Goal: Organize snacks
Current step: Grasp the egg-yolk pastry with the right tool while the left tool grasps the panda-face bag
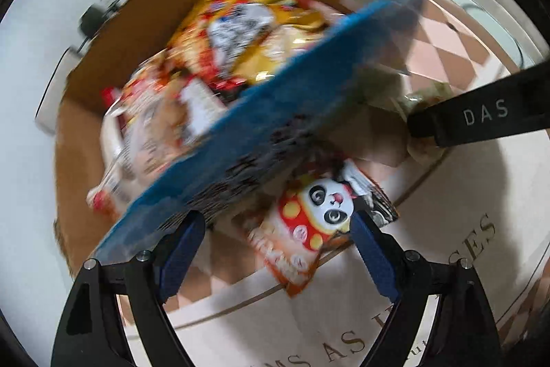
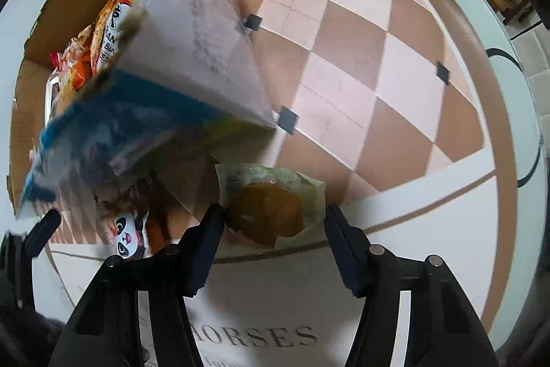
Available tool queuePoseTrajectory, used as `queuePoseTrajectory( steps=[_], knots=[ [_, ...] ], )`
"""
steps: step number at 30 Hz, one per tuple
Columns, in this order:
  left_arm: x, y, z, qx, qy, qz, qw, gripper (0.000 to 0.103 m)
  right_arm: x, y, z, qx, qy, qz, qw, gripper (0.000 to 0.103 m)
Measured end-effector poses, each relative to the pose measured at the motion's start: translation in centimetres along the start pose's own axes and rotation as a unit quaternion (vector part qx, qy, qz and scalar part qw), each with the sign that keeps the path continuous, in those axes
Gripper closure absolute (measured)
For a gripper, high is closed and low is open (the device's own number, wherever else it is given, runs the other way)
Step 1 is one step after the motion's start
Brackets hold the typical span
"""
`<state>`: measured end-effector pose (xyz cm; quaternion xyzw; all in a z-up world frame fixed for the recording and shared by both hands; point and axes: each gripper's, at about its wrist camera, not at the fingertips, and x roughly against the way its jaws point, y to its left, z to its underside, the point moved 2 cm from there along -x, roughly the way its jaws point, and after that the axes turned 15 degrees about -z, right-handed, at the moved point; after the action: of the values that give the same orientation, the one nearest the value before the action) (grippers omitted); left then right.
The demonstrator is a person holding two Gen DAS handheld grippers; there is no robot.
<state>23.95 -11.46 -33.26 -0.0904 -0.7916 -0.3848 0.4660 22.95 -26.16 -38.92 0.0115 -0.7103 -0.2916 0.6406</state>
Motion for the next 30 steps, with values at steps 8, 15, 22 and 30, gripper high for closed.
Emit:
queuePoseTrajectory(
  steps=[8,15,22,30],
  knots=[
    [-0.1,-3.9,-1.3,-0.064,-0.011,0.004,0.9979,0.021,0.7,-2.5,1.2,-0.025,0.012,-0.001,1.0,0.04],
    [-0.2,-4.5,-1.4,-0.028,-0.017,0.021,0.9993,0.057,1.0,-3.8,2.5,-0.035,0.015,-0.005,0.999,0.04],
    [0.2,-3.4,-0.3,0.027,0.02,0.065,0.9973,0.063,0.8,-4.4,2.7,-0.04,0.023,-0.013,0.999,0.041],
    [0.4,-3.8,4.7,0.124,0.138,0.163,0.9691,0.063,0.8,-5.3,6.3,-0.029,0.055,-0.012,0.998,0.041]
  ],
)
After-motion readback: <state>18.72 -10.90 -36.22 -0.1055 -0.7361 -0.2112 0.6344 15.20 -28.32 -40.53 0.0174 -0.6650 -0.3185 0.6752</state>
